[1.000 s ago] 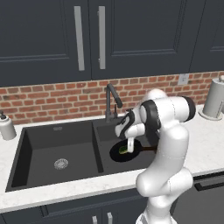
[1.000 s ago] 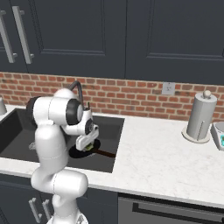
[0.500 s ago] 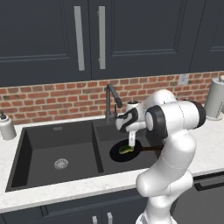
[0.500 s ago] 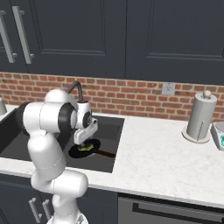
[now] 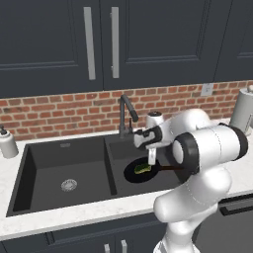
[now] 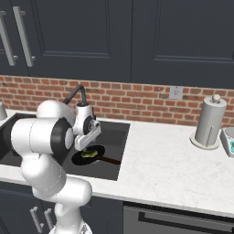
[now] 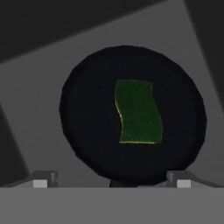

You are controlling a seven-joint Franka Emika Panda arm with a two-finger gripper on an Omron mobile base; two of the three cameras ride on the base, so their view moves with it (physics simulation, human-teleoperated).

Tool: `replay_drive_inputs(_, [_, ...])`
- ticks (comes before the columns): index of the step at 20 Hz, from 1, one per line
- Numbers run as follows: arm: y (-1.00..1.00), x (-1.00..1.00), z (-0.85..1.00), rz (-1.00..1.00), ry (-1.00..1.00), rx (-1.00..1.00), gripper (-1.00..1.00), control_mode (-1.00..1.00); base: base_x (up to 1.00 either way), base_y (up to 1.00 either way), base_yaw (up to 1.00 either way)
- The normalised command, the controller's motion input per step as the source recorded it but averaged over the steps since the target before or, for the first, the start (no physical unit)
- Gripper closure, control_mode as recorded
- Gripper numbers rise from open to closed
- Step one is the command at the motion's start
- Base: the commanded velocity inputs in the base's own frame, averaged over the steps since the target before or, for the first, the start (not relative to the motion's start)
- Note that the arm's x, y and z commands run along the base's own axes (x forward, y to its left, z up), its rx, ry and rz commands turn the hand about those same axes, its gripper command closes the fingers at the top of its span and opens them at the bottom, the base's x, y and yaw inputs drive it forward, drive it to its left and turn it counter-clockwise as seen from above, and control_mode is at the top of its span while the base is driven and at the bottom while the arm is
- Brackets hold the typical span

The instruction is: Pick the pan and sponge and place them into the sink. Then turn on the water.

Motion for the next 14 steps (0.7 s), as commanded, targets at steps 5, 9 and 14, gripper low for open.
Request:
replay_drive_inputs(5, [0.0, -0.27, 0.36, 0.0, -0.12, 0.0, -1.0, -1.0, 0.0, 0.0, 0.0])
replay_drive_inputs(9, [0.0, -0.32, 0.48, 0.0, -0.12, 0.0, -1.0, -1.0, 0.0, 0.0, 0.0])
replay_drive_inputs(14, [0.0, -0.16, 0.61, 0.0, -0.07, 0.0, -1.0, -1.0, 0.0, 0.0, 0.0])
